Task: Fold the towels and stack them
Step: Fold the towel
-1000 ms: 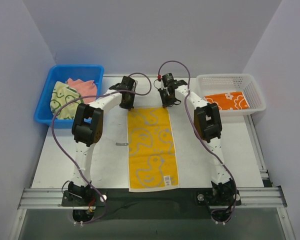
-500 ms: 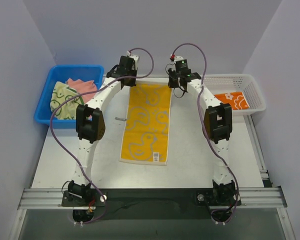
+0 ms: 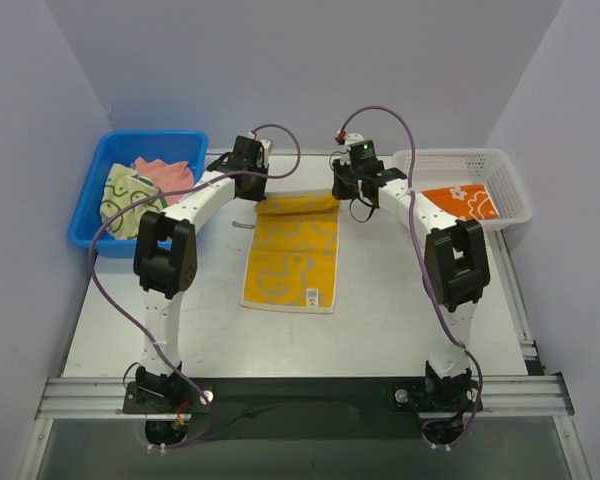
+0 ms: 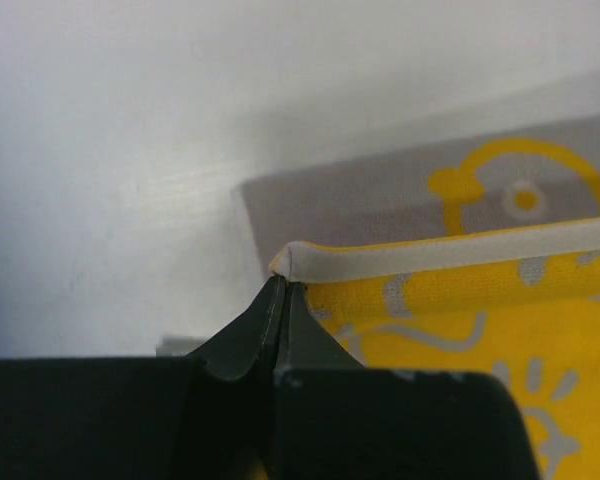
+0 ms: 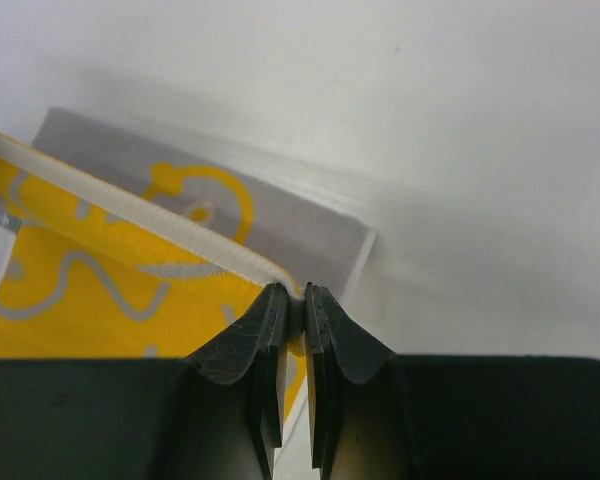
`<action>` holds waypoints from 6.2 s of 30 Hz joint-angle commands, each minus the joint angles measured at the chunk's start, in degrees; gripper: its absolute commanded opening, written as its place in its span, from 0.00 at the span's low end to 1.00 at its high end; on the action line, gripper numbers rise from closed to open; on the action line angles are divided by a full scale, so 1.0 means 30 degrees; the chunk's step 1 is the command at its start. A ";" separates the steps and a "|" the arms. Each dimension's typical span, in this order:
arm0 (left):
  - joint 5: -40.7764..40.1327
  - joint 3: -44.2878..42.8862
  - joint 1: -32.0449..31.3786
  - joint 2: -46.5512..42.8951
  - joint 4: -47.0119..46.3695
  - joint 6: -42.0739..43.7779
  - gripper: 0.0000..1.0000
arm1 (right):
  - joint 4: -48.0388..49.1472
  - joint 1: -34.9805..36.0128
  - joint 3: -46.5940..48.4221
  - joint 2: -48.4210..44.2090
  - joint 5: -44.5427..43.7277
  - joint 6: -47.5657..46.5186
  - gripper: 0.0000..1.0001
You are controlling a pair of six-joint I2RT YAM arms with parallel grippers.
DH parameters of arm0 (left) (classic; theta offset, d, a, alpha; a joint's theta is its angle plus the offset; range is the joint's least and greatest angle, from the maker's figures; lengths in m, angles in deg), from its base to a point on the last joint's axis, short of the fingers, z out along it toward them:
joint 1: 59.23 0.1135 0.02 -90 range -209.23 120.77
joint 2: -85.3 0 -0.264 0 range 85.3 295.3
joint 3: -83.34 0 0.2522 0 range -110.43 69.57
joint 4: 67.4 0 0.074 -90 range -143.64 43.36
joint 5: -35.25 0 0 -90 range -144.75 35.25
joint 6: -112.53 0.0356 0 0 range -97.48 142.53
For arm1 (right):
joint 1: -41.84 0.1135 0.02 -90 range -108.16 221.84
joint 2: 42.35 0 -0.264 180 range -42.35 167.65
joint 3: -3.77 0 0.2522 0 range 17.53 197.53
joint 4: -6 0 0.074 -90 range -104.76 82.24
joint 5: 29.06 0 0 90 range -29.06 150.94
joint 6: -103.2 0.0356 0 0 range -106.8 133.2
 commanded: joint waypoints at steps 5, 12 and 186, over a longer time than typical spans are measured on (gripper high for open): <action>0.0438 0.7278 0.0516 -0.6929 -0.2128 -0.1700 0.00 | 0.0082 0.1676 -0.4810 -0.5264 -0.2616 0.0302 0.00; 0.0993 1.2173 0.0516 -1.0969 -0.2364 -0.2781 0.00 | -0.0269 0.3142 -0.8795 -0.8252 -0.3468 0.2000 0.00; -0.0851 2.0996 -0.8859 -1.7008 -0.3684 -1.1076 0.77 | -0.2056 0.1533 -1.4307 -1.1827 -0.2297 0.4228 0.42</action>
